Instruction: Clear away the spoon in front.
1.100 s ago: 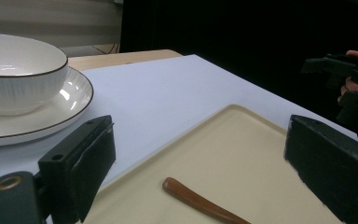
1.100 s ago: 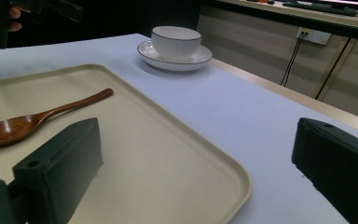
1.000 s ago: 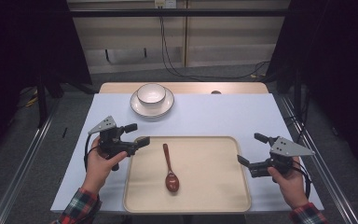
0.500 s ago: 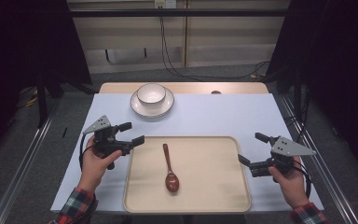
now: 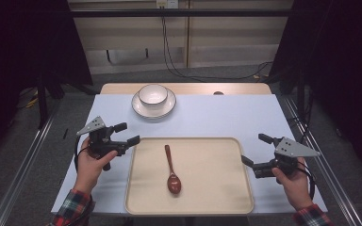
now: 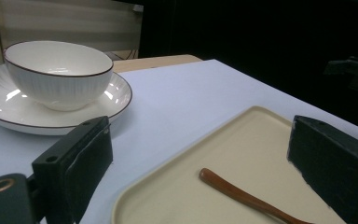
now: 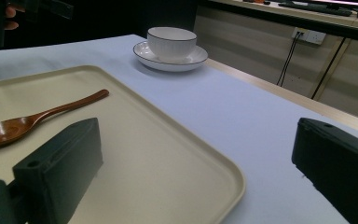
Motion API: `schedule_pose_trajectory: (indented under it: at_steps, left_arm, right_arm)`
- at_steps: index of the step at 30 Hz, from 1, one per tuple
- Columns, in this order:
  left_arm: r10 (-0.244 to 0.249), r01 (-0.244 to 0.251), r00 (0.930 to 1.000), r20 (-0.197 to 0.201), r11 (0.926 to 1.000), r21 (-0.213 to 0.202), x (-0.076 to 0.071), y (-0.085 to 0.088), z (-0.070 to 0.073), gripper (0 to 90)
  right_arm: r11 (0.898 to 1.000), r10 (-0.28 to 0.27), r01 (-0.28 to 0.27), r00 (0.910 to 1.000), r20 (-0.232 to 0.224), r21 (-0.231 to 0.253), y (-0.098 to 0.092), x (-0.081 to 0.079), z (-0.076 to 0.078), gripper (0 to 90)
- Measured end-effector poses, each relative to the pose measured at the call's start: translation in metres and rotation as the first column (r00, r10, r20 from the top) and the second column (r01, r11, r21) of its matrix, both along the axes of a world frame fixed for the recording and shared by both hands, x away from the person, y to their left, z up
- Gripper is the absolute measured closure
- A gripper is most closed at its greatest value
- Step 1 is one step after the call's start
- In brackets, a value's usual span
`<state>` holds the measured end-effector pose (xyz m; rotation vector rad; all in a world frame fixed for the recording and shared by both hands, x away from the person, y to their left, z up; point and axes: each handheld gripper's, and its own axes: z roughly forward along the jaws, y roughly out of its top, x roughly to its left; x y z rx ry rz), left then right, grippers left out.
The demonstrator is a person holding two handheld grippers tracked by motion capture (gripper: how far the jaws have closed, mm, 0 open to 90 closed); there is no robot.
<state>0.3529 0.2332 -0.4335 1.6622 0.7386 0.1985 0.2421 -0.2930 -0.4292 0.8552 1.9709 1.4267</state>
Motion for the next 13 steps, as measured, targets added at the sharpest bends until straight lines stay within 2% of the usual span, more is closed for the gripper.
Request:
schedule_pose_trajectory:
  at_steps: [5, 6, 10, 11, 13]
  left_arm:
    - [-0.009, 0.009, 1.0000, -0.001, 1.0000, -0.003, 0.0004, 0.0034, -0.0006, 6.7]
    - [-0.010, 0.010, 0.9999, 0.005, 0.9998, 0.018, 0.0006, 0.0050, -0.0006, 6.7]
    - [-0.008, 0.008, 1.0000, 0.004, 0.9999, 0.010, 0.0011, 0.0069, -0.0020, 6.2]
    - [-0.021, 0.021, 0.9998, 0.006, 0.9998, 0.005, 0.0016, 0.0074, -0.0027, 6.2]
    - [-0.003, 0.003, 1.0000, 0.007, 0.9998, 0.018, 0.0012, 0.0076, -0.0030, 6.2]
  right_arm:
    - [1.000, -0.003, 0.003, 1.0000, -0.001, -0.001, -0.0004, 0.0000, 0.0000, 1.4]
    - [1.000, -0.003, 0.003, 1.0000, 0.000, -0.002, -0.0006, 0.0001, -0.0001, 1.3]
    - [1.000, 0.000, 0.000, 1.0000, 0.000, -0.005, -0.0008, 0.0005, -0.0001, 1.3]
    - [1.000, 0.000, 0.000, 1.0000, 0.002, -0.008, -0.0009, 0.0006, -0.0002, 1.4]
    - [1.000, -0.002, 0.002, 1.0000, -0.001, -0.006, -0.0006, 0.0005, -0.0004, 1.3]
